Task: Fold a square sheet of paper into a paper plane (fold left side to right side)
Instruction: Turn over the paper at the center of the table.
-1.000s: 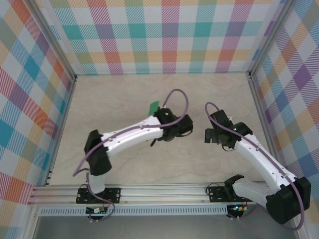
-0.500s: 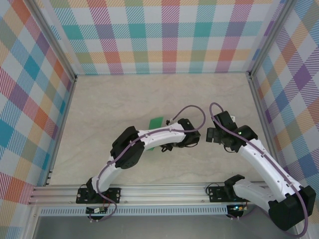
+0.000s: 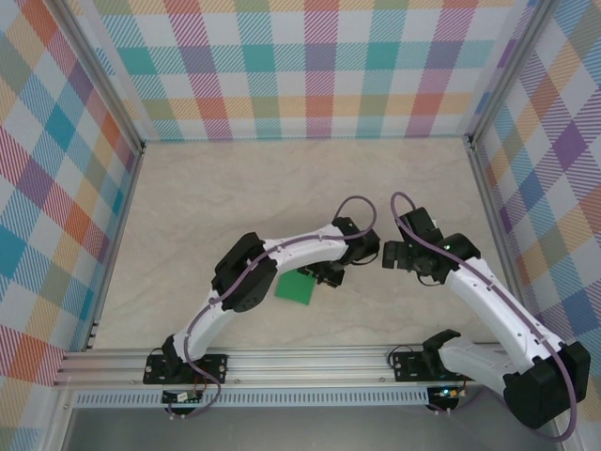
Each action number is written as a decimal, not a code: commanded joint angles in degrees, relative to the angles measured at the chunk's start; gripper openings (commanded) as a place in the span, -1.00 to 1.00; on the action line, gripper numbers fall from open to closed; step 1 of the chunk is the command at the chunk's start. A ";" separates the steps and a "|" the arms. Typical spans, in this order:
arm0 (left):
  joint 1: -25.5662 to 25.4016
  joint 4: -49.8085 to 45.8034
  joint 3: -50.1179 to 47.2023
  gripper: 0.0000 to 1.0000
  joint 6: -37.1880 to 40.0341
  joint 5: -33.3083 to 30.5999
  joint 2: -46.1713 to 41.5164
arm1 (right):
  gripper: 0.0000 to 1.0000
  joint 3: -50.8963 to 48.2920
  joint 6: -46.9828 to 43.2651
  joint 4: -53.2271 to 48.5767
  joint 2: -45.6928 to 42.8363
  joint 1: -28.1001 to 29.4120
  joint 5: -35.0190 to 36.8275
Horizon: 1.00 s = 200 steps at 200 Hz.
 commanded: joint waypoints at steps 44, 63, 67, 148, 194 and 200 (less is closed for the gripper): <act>5.70 15.87 -6.88 0.77 5.43 16.48 -18.53 | 0.99 0.00 -2.34 6.22 1.58 0.03 -14.23; 8.75 22.04 -15.33 0.85 5.43 18.58 -26.49 | 0.99 -0.07 -1.70 9.67 2.40 0.10 -20.49; 9.66 23.36 -17.34 0.86 5.47 18.79 -27.89 | 1.00 -0.09 -1.40 10.42 2.67 0.11 -21.71; 33.12 43.19 -50.69 0.85 4.35 35.90 -53.68 | 0.36 4.13 6.89 29.42 21.91 5.95 -35.23; 39.73 51.71 -59.32 0.79 2.52 46.10 -53.83 | 0.31 7.11 11.35 40.34 34.25 7.48 -40.13; 39.84 52.05 -59.64 0.78 2.71 46.56 -53.32 | 0.31 7.92 11.34 40.53 35.71 7.62 -40.34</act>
